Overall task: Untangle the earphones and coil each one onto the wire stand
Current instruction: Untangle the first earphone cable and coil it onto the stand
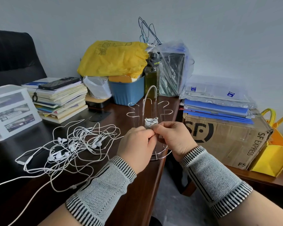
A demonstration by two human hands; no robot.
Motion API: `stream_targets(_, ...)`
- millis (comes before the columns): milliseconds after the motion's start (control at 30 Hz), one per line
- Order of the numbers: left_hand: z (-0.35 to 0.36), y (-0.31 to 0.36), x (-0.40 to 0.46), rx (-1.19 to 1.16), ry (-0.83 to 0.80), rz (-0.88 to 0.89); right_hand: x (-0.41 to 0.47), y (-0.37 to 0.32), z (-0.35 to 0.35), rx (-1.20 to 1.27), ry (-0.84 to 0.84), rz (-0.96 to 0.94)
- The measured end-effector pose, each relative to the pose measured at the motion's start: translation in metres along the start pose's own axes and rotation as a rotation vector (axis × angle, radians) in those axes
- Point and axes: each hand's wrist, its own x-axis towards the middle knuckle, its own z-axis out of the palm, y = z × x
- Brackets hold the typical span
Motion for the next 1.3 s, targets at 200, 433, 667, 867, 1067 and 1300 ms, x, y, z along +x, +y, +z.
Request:
stream_targets(200, 0.003, -0.008, -0.002, -0.140, 0.077, -0.025, 0.000, -0.001, -0.002, -0.050, 0.026, 0.014)
stream_targets(433, 0.006, -0.021, 0.010, -0.388, 0.160, -0.316, -0.004, 0.001, -0.008, -0.138, 0.080, -0.080)
stream_targets(667, 0.012, -0.019, 0.019, -0.934, 0.090, -0.441, -0.006, 0.000, -0.010, -0.111, 0.089, -0.097)
stream_targets(867, 0.012, -0.022, 0.027, -1.059, -0.053, -0.399, -0.009, 0.001, -0.016, -0.047, 0.105, -0.077)
stream_targets(1067, 0.017, -0.027, 0.027, -1.120, -0.038, -0.377, -0.011, -0.004, -0.037, -0.198, 0.142, -0.141)
stream_targets(1300, 0.019, -0.028, 0.028, -1.184, -0.037, -0.360, -0.003, -0.038, -0.033, -0.941, 0.228, -0.706)
